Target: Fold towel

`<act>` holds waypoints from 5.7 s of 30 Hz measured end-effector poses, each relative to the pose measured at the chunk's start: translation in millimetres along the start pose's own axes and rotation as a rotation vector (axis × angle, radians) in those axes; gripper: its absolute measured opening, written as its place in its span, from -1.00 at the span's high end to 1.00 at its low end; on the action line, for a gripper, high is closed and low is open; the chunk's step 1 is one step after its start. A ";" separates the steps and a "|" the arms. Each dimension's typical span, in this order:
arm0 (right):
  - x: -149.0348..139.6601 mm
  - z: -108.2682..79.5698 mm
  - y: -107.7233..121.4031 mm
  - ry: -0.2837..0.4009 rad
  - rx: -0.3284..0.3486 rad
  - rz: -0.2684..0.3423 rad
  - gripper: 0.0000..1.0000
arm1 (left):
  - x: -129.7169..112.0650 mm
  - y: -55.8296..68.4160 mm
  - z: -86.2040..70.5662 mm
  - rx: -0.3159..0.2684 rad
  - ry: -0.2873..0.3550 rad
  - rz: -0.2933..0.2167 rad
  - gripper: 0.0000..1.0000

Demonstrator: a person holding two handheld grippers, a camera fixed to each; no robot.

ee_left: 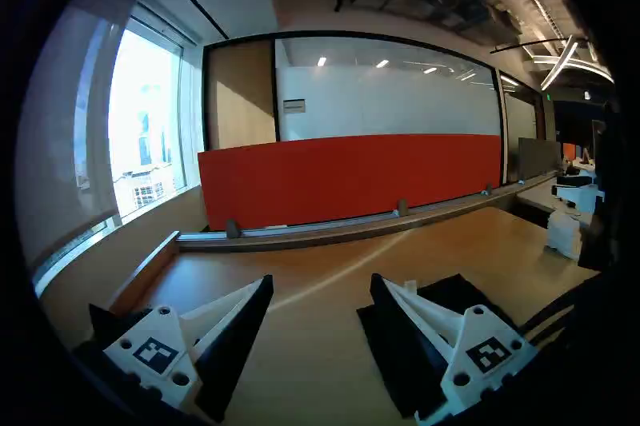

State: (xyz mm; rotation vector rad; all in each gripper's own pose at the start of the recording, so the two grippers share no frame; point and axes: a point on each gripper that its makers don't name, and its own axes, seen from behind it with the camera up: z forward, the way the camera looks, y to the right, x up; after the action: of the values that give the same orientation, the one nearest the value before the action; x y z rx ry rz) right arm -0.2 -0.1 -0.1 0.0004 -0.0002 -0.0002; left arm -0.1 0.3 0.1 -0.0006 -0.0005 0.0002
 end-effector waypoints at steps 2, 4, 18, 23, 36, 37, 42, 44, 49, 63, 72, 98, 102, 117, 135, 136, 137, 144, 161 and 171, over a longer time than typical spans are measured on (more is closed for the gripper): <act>-9.5 -3.8 -5.0 -0.010 0.020 -0.013 -1.00 | -2.0 6.6 3.2 -0.015 -0.013 0.004 -0.79; -16.7 -6.1 -10.2 -0.026 0.044 -0.029 -1.00 | -4.2 13.9 4.8 -0.038 -0.030 0.009 -0.79; -60.9 -17.7 -50.0 -0.199 0.220 -0.098 -1.00 | -39.5 57.1 3.8 -0.209 -0.181 0.048 -0.80; -83.6 -21.3 -62.2 -0.258 0.277 -0.110 -1.00 | -61.0 68.3 1.4 -0.252 -0.235 0.082 -0.79; -150.4 -28.4 -87.1 -0.373 0.374 -0.155 -1.00 | -126.1 92.5 -3.2 -0.327 -0.349 0.134 -0.80; -155.3 -28.9 -88.5 -0.380 0.377 -0.157 -1.00 | -131.6 94.0 -3.5 -0.330 -0.357 0.135 -0.79; -180.5 -30.9 -95.2 -0.413 0.396 -0.166 -1.00 | -160.2 102.2 -4.5 -0.347 -0.396 0.132 -0.80; -189.9 -31.9 -97.6 -0.424 0.404 -0.171 -1.00 | -170.9 104.8 -4.8 -0.353 -0.412 0.128 -0.80; -211.8 -33.9 -101.2 -0.450 0.419 -0.192 -1.00 | -196.7 108.8 -4.1 -0.364 -0.453 0.133 -0.80; -272.4 -45.2 -109.7 -0.535 0.481 -0.212 -0.97 | -247.9 128.9 2.0 -0.428 -0.537 0.181 -0.80; -300.4 -48.7 -107.8 -0.570 0.492 -0.232 -0.97 | -269.3 137.3 3.0 -0.450 -0.580 0.204 -0.80; -321.0 -63.7 -117.9 -0.653 0.564 -0.205 0.04 | -284.9 148.6 -3.4 -0.452 -0.629 0.186 -0.44; -320.7 -64.3 -119.1 -0.659 0.569 -0.200 0.23 | -284.9 148.3 -3.6 -0.444 -0.638 0.181 -0.25; -320.4 -63.6 -121.8 -0.678 0.556 -0.200 0.65 | -283.8 141.5 -3.9 -0.402 -0.670 0.174 0.53; -305.7 -61.1 -116.0 -0.670 0.524 -0.174 0.69 | -277.3 152.9 -9.9 -0.392 -0.669 0.129 0.79; -303.0 -61.5 -115.9 -0.665 0.523 -0.174 0.70 | -275.5 153.2 -10.6 -0.391 -0.669 0.127 0.79; -300.0 -61.9 -115.7 -0.661 0.523 -0.174 0.70 | -273.4 153.6 -11.5 -0.390 -0.669 0.125 0.79; -276.2 -69.3 -113.6 -0.633 0.521 -0.177 0.70 | -254.7 152.9 -19.9 -0.381 -0.685 0.090 0.79; -217.6 -107.3 -108.0 -0.613 0.543 -0.176 0.69 | -206.9 158.0 -67.7 -0.388 -0.736 0.051 0.80; -191.4 -127.2 -106.6 -0.624 0.580 -0.186 0.70 | -182.7 160.9 -94.0 -0.400 -0.761 0.026 0.79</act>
State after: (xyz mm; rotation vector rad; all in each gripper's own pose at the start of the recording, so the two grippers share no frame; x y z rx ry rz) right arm -191.6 -106.6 -127.3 0.5807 -0.6246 -0.1859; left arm -182.8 161.1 -94.1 -0.4004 -0.7616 0.0262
